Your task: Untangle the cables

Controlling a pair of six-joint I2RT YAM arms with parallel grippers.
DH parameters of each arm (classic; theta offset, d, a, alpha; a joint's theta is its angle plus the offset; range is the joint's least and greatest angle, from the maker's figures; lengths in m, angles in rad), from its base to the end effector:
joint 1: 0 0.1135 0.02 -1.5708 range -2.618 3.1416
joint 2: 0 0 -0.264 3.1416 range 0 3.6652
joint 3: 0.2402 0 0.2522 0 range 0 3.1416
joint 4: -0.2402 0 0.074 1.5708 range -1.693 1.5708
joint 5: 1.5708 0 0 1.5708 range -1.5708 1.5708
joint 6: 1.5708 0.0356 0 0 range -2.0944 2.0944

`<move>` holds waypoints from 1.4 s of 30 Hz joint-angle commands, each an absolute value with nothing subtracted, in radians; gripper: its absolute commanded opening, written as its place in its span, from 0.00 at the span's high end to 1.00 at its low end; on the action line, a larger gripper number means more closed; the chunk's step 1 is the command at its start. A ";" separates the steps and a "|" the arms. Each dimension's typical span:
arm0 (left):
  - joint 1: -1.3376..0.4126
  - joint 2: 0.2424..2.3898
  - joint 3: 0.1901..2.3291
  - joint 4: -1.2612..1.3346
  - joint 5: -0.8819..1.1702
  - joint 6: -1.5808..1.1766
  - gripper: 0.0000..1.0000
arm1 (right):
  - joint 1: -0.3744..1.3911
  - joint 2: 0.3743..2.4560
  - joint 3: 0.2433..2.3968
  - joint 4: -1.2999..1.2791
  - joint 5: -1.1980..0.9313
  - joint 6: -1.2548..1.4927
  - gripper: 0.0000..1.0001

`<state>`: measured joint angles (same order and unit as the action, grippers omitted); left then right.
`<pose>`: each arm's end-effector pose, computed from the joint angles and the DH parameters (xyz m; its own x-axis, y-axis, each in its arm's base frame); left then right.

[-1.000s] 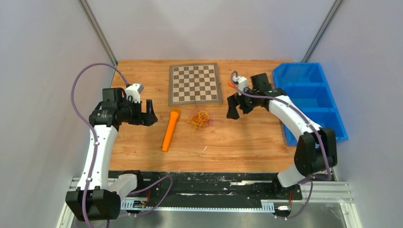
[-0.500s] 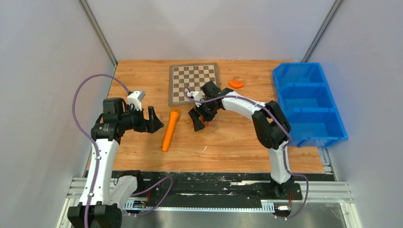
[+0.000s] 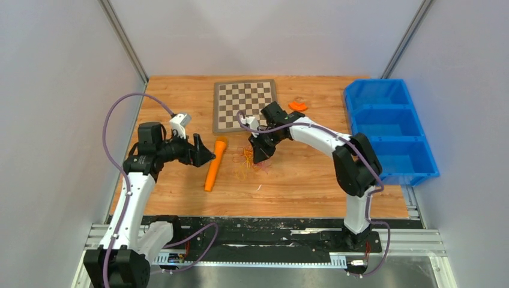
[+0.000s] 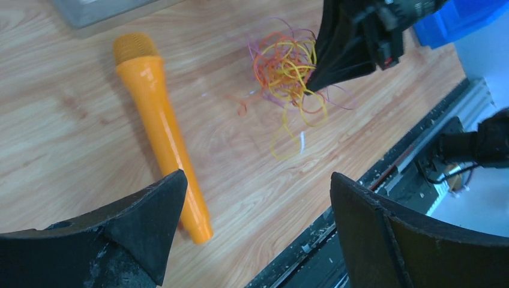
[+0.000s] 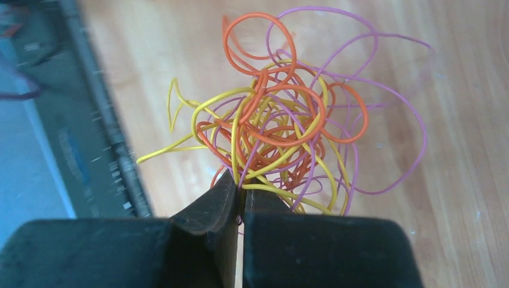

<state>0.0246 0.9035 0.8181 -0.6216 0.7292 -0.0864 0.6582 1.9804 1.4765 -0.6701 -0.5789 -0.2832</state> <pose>0.1828 -0.0192 0.2944 -0.6891 -0.0813 -0.7201 0.4302 0.7537 -0.4968 0.3114 0.2654 0.1942 -0.5108 -0.6906 -0.5121 -0.8561 0.3540 0.3765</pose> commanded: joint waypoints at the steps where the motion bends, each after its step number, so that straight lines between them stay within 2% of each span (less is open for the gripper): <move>1: -0.093 0.942 0.803 -0.416 0.832 -0.091 0.01 | 0.663 1.763 1.465 -0.770 -0.894 -0.459 1.00; 8: -0.308 1.057 0.834 -0.259 0.835 -0.143 0.00 | 0.663 1.661 1.434 -0.834 -1.003 -0.536 0.99; 9: -0.336 1.085 0.839 -0.235 0.845 -0.157 0.01 | 0.663 1.651 1.435 -0.834 -1.014 -0.534 0.98; 11: -0.374 1.117 0.852 -0.209 0.879 -0.193 0.10 | 0.663 1.636 1.444 -0.832 -1.017 -0.520 0.96; 12: -0.385 1.125 0.859 -0.207 0.895 -0.206 0.23 | 0.663 1.629 1.450 -0.833 -1.009 -0.512 0.95; 13: -0.400 1.140 0.861 -0.203 0.905 -0.218 0.30 | 0.659 1.625 1.455 -0.833 -0.997 -0.502 0.93; 14: -0.402 1.148 0.859 -0.196 0.922 -0.230 0.49 | 0.653 1.619 1.452 -0.834 -0.988 -0.495 0.91; 15: -0.400 1.148 0.859 -0.199 0.930 -0.234 0.62 | 0.640 1.611 1.446 -0.834 -0.982 -0.489 0.90; 16: -0.395 1.137 0.859 -0.215 0.947 -0.228 0.84 | 0.620 1.603 1.435 -0.837 -0.980 -0.481 0.89; 18: -0.360 1.096 0.857 -0.250 0.950 -0.208 0.99 | 0.563 1.578 1.405 -0.849 -0.979 -0.471 0.88; 23: -0.248 0.989 0.851 -0.387 0.924 -0.134 1.00 | 0.368 1.496 1.314 -0.880 -0.957 -0.472 0.90; 26: -0.132 0.943 0.831 -0.458 0.905 -0.101 1.00 | 0.267 1.450 1.280 -0.921 -0.936 -0.504 0.93; 28: -0.067 0.925 0.821 -0.479 0.891 -0.086 1.00 | 0.213 1.426 1.271 -0.960 -0.919 -0.543 1.00; 31: -0.012 0.906 0.820 -0.496 0.867 -0.072 1.00 | 0.149 1.390 1.264 -1.001 -0.903 -0.590 1.00; 37: 0.101 0.926 0.859 -0.548 0.796 -0.031 1.00 | 0.058 1.372 1.281 -1.069 -0.885 -0.673 1.00; 42: 0.267 1.011 0.942 -0.609 0.865 -0.014 1.00 | -0.084 1.384 1.293 -1.124 -0.908 -0.749 1.00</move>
